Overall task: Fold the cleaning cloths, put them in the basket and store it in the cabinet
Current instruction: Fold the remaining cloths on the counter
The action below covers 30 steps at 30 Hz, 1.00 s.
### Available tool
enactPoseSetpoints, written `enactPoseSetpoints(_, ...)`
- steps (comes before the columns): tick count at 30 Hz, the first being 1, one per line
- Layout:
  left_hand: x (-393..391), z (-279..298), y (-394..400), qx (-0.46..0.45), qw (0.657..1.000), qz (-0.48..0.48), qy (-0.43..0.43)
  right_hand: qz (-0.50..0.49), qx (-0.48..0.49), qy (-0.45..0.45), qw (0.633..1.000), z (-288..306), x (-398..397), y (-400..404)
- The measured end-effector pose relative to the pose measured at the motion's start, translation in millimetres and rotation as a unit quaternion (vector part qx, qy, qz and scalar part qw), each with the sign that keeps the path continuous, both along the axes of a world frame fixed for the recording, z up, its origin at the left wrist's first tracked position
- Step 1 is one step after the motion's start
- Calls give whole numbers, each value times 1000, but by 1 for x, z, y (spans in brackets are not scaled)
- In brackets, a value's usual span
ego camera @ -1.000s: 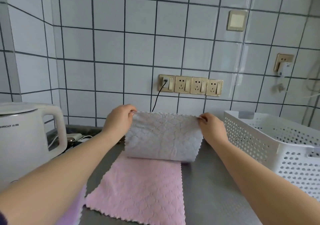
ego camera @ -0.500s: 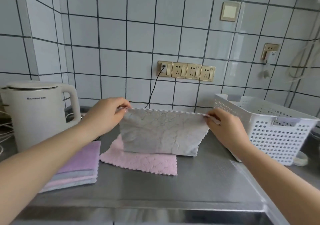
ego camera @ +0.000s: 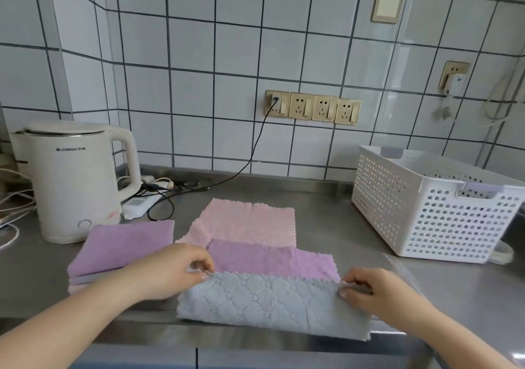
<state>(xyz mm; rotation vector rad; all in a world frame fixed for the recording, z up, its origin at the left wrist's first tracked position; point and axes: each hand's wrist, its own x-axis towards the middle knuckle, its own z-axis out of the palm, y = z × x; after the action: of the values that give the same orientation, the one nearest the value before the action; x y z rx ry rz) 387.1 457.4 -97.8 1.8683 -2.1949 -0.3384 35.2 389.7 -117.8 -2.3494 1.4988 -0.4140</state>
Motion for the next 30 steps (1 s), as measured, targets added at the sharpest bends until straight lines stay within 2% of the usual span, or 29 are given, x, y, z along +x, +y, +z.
enactPoseSetpoints(7, -7, -11, -73, -74, 993, 88, 6, -77, 2, -40, 996, -10, 15, -69)
enactPoseSetpoints(13, 0, -34, -120, -41, 992, 120, 2, -98, 33, 13, 995, -19, 34, -111)
enactPoseSetpoints(21, 2, -51, -138, -19, 990, 129, -55, -110, 50, 47, 992, -25, 39, -129)
enactPoseSetpoints(23, -9, -49, -134, -54, 987, 102, -115, -93, 0, 117, 989, -25, 43, -123)
enactPoseSetpoints(24, -17, -48, -131, -73, 988, 73, -117, -75, -46, 138, 986, -24, 48, -117)
enactPoseSetpoints(26, -43, -50, -122, -84, 992, 9, -96, -25, -125, 121, 984, -21, 69, -102)
enactPoseSetpoints(30, -89, -70, -111, -52, 994, -33, -88, 36, -100, 114, 988, -33, 128, -73)
